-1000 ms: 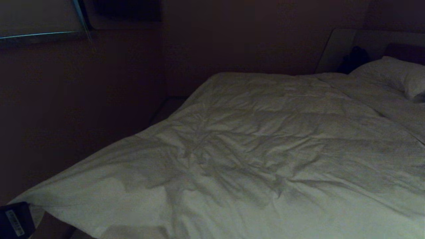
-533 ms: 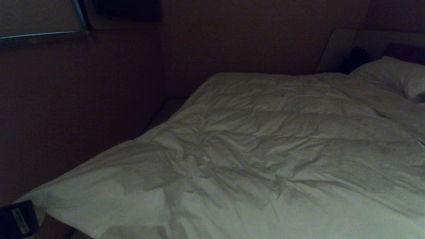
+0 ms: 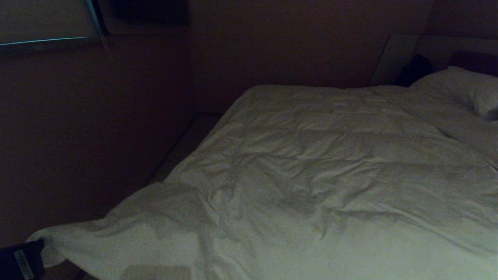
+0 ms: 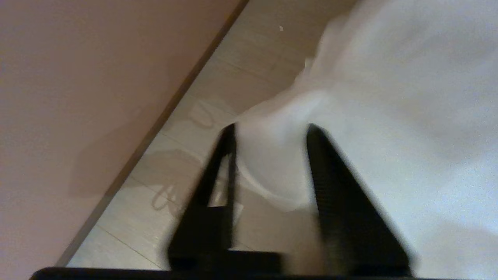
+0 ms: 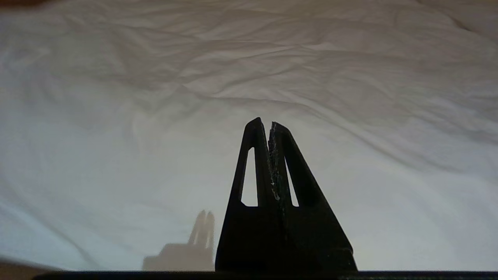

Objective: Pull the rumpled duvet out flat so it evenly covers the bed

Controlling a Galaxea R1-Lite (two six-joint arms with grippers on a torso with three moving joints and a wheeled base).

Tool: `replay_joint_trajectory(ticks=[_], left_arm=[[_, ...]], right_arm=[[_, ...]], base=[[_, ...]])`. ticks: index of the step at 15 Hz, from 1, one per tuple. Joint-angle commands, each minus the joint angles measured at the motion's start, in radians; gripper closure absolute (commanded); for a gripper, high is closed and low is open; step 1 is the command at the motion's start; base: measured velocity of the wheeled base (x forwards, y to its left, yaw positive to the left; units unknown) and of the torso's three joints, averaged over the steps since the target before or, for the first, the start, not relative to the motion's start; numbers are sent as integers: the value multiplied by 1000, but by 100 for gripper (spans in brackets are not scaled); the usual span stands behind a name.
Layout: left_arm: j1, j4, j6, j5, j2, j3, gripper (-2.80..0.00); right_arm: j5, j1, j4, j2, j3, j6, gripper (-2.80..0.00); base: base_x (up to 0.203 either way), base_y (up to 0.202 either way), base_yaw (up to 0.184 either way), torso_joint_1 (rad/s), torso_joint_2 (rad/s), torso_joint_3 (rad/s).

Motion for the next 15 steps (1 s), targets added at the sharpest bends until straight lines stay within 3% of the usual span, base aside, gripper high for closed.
replay_joint_trajectory(ticks=[1, 4, 10, 15], left_arm=[[-1, 5, 8, 2, -29, 22, -280], [-1, 15, 58, 2, -60, 42, -280], [-1, 0, 58, -15, -76, 29, -280], [-1, 8, 58, -144, -179, 13, -280]], right_arm=[[0, 0, 0, 0, 0, -1, 0], [0, 0, 0, 0, 0, -1, 0], [0, 0, 0, 0, 0, -1, 0], [0, 0, 0, 0, 0, -1, 0]], base=[[0, 0, 0, 0, 0, 0], [0, 0, 0, 0, 0, 0], [0, 0, 0, 0, 0, 0], [0, 0, 0, 0, 0, 0]])
